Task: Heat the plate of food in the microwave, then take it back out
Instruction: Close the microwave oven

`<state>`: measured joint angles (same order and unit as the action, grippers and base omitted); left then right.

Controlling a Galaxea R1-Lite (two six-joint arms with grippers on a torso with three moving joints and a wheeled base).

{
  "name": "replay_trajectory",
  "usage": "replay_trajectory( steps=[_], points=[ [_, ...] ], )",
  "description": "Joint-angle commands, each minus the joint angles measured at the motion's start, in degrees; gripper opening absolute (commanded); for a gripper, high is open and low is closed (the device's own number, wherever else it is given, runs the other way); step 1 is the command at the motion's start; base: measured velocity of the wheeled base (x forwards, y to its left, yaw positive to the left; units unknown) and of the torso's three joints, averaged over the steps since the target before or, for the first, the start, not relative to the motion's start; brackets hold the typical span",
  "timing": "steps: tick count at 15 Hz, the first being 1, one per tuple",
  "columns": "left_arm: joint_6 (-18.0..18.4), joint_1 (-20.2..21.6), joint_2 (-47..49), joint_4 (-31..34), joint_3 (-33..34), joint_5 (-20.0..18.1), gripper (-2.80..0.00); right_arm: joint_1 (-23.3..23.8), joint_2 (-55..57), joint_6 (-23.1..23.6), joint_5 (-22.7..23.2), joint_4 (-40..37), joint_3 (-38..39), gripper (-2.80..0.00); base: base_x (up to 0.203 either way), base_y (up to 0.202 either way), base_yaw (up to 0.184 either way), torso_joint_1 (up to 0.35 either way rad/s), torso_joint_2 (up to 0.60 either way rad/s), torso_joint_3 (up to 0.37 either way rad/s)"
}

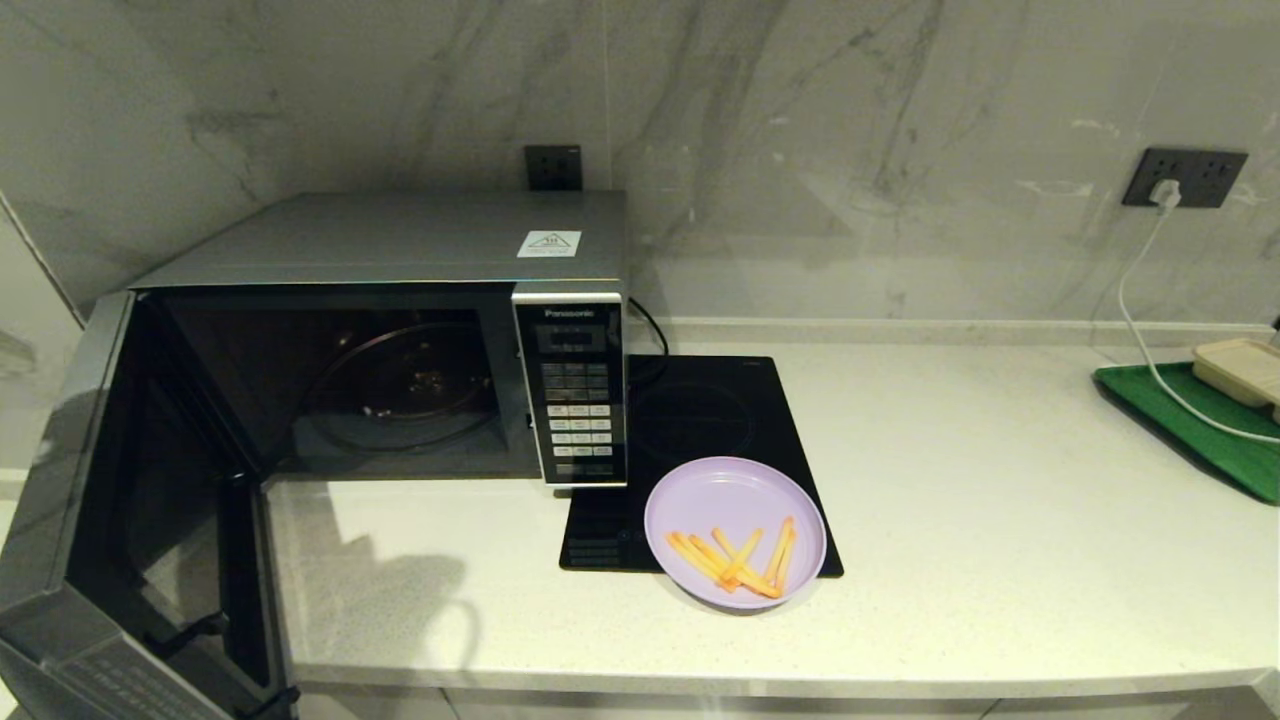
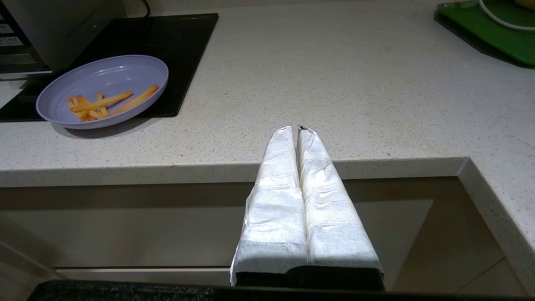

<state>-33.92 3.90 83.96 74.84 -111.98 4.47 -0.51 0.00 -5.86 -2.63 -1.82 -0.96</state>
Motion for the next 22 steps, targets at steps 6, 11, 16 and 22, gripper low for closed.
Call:
replay_trajectory(
  steps=[6,11,16,22],
  points=[
    [3.86,23.34,1.23,1.16,6.05,-7.21,-2.80,-0.02,0.00,-0.02,0.00,-0.03,0.00,-2.80,0.000,0.000,0.000,0.000,0.00,0.000],
    [4.21,23.42,-0.19,1.07,15.98,-9.28,-2.80,-0.02,0.00,-0.02,0.00,-0.03,0.00,-2.80,0.000,0.000,0.000,0.000,0.00,0.000],
    [4.06,17.13,0.18,0.69,17.80,-9.19,-2.80,-0.02,0.00,-0.04,0.00,-0.03,0.00,-2.80,0.000,0.000,0.000,0.000,0.00,0.000],
    [-4.10,-4.88,0.58,-4.75,18.40,-6.72,-2.80,-0.02,0.00,-0.02,0.00,-0.03,0.00,-2.80,0.000,0.000,0.000,0.000,0.00,0.000]
  ],
)
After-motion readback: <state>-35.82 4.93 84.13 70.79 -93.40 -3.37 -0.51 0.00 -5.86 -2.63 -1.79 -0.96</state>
